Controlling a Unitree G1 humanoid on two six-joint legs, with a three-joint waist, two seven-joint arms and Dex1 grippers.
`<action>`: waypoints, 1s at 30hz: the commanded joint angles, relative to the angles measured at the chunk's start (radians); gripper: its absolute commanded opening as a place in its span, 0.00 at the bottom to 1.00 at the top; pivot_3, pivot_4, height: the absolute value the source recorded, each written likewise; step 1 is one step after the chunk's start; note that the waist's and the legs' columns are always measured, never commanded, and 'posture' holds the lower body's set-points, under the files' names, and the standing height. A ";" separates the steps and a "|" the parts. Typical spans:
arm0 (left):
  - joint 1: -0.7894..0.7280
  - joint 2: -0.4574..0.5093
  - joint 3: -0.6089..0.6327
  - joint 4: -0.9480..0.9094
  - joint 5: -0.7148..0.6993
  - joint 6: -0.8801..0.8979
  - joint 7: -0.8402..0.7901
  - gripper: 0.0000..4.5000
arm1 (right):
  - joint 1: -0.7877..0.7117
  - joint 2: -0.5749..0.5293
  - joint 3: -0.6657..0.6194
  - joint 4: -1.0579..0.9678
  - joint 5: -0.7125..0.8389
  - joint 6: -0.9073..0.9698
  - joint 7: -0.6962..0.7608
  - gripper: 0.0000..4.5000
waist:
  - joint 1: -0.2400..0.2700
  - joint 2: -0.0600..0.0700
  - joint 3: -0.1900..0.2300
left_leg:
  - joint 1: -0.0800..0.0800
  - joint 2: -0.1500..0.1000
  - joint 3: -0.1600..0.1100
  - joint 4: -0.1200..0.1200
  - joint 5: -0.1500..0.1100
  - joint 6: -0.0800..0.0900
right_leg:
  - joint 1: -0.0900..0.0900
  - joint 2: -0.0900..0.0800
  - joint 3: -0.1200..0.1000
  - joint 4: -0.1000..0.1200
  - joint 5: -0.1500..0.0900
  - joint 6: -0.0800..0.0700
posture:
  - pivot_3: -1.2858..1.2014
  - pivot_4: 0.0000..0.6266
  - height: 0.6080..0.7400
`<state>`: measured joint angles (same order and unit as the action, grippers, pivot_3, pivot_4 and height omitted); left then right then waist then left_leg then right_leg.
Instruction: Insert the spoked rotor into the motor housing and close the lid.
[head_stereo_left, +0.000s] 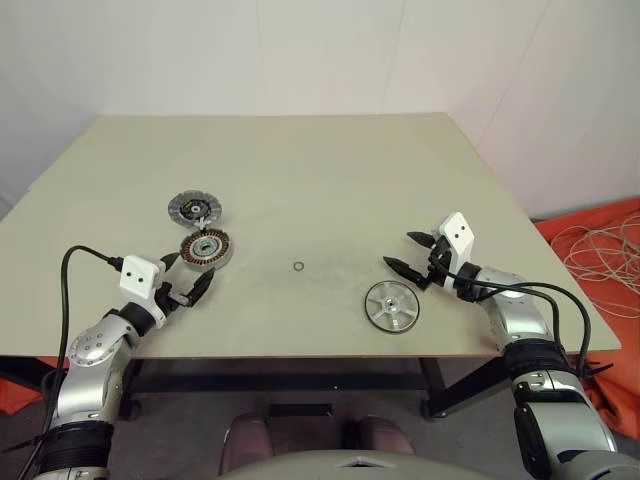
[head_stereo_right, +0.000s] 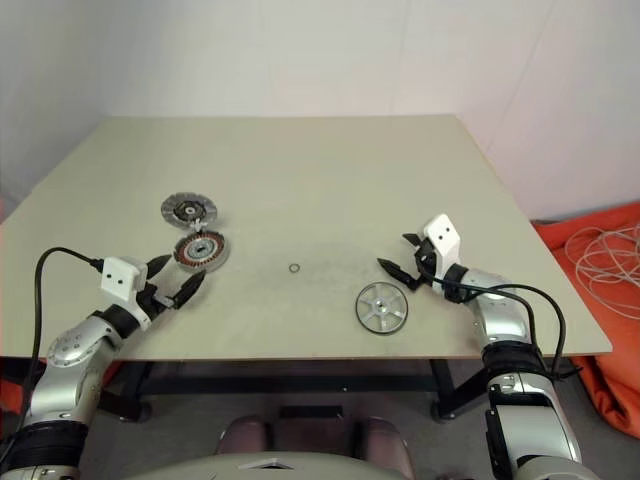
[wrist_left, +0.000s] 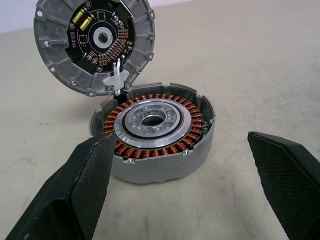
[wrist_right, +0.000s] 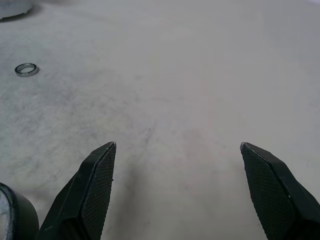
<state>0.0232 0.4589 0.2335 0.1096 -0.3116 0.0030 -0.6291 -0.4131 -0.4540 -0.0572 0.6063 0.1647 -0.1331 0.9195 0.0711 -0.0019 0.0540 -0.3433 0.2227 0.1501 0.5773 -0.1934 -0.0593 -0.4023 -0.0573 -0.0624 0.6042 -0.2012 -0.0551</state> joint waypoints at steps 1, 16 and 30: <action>-0.007 0.010 0.015 -0.033 -0.007 -0.006 0.001 0.99 | -0.014 -0.001 -0.016 -0.060 0.033 -0.002 0.005 1.00 | 0.000 0.000 0.000 | 0.000 0.000 0.000 0.000 0.000 0.000 | 0.000 0.000 0.000 0.000 0.000 0.000 | 0.52 0.00 1.00; -0.030 -0.018 -0.060 -0.078 0.011 0.054 0.004 0.99 | -0.019 -0.016 -0.022 -0.043 0.039 -0.012 0.020 1.00 | 0.001 0.000 0.000 | 0.000 0.000 0.000 0.000 0.000 0.000 | 0.000 0.000 0.000 0.000 0.000 0.000 | 0.52 0.00 1.00; -0.245 -0.130 -0.278 -0.023 0.058 0.177 -0.021 0.99 | -0.011 -0.027 -0.016 -0.105 0.050 0.012 0.037 1.00 | 0.004 0.001 0.000 | -0.002 -0.001 0.000 0.000 0.000 0.000 | 0.000 0.000 0.000 0.001 0.000 0.000 | 0.52 0.00 1.00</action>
<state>-0.1979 0.3303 -0.0278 0.0780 -0.2707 0.1840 -0.6447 -0.4114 -0.4632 -0.0584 0.5489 0.1908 -0.1197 0.9488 0.0747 -0.0011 0.0540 -0.3458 0.2223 0.1502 0.5778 -0.1933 -0.0592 -0.4022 -0.0576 -0.0624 0.6047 -0.2010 -0.0553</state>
